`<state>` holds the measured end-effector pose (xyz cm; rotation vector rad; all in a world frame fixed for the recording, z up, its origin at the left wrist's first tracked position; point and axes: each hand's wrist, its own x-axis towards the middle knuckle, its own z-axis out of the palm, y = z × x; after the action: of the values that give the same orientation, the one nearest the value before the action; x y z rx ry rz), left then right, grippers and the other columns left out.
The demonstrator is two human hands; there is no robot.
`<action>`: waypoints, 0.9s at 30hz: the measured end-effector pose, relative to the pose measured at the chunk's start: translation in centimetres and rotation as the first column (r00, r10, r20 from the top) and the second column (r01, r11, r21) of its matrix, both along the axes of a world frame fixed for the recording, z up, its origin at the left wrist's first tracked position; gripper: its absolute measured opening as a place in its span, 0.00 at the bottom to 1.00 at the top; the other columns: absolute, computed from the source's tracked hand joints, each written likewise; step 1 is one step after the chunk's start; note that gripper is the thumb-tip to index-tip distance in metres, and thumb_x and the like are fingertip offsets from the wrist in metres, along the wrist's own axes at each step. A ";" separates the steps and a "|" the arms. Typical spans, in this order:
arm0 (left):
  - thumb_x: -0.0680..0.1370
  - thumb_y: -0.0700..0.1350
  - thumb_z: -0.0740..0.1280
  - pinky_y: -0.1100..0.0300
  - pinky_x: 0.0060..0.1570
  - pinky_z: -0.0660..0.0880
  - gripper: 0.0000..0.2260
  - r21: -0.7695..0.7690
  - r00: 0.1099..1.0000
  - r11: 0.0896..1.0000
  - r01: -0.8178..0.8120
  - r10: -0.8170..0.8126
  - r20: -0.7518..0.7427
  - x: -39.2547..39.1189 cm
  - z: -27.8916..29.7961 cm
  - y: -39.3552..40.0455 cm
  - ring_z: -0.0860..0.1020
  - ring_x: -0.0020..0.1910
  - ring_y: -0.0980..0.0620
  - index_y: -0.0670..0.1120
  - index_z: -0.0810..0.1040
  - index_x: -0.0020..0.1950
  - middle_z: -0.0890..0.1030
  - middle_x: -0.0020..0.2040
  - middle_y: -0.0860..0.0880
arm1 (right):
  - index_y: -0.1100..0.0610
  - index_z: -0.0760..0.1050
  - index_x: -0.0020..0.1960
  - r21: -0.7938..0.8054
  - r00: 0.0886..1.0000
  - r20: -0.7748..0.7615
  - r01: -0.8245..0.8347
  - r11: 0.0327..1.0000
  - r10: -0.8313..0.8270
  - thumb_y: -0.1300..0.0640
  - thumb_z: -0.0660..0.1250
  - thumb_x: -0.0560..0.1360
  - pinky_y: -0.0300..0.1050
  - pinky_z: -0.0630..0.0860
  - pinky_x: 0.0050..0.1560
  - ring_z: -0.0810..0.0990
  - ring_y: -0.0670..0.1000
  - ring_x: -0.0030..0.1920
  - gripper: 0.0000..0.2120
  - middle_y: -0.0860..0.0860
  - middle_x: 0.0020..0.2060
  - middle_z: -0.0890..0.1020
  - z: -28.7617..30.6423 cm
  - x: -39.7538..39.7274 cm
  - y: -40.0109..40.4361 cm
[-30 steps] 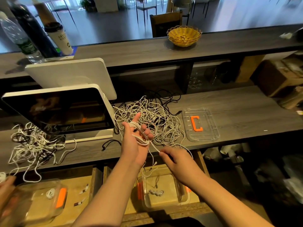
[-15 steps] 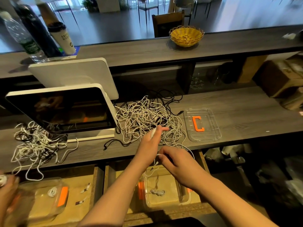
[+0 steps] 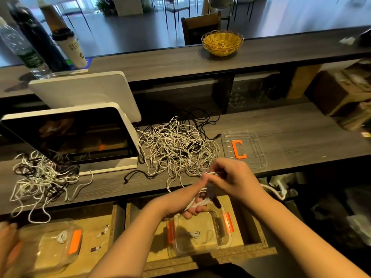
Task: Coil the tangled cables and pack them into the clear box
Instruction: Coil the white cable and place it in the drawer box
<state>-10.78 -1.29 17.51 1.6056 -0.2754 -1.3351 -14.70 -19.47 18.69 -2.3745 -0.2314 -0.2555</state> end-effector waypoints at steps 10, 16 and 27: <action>0.83 0.61 0.57 0.65 0.29 0.66 0.20 -0.031 0.996 0.997 0.077 -0.076 0.043 -0.6 0.1 -0.1 0.72 0.30 0.55 0.45 0.75 0.47 0.80 0.36 0.48 | 0.54 0.79 0.42 0.178 0.971 -0.239 0.072 0.981 -0.028 0.44 0.72 0.73 0.48 0.76 0.37 0.78 0.47 0.35 0.13 0.48 0.34 0.81 -0.9 -0.9 -0.9; 0.80 0.60 0.57 0.63 0.30 0.76 0.22 -0.186 0.926 0.907 -0.377 0.375 -0.046 -0.5 -0.7 -0.8 0.80 0.38 0.50 0.47 0.77 0.65 0.84 0.46 0.42 | 0.52 0.78 0.39 0.232 0.961 -0.266 0.146 0.962 -0.082 0.47 0.68 0.77 0.44 0.73 0.37 0.76 0.45 0.34 0.11 0.45 0.32 0.80 -2.2 -1.4 -1.0; 0.83 0.61 0.51 0.50 0.53 0.79 0.23 -0.417 0.652 0.503 -0.757 0.622 -0.434 -0.2 0.3 -0.9 0.82 0.51 0.47 0.51 0.77 0.67 0.83 0.53 0.42 | 0.56 0.81 0.41 0.418 0.940 -0.340 0.164 0.893 -0.013 0.47 0.67 0.78 0.56 0.75 0.41 0.77 0.59 0.37 0.14 0.59 0.35 0.80 -2.6 -2.1 0.7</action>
<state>-10.97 -2.16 17.86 0.8527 0.1292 -0.6666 -16.77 -18.77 16.12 -1.9339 0.0925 0.0505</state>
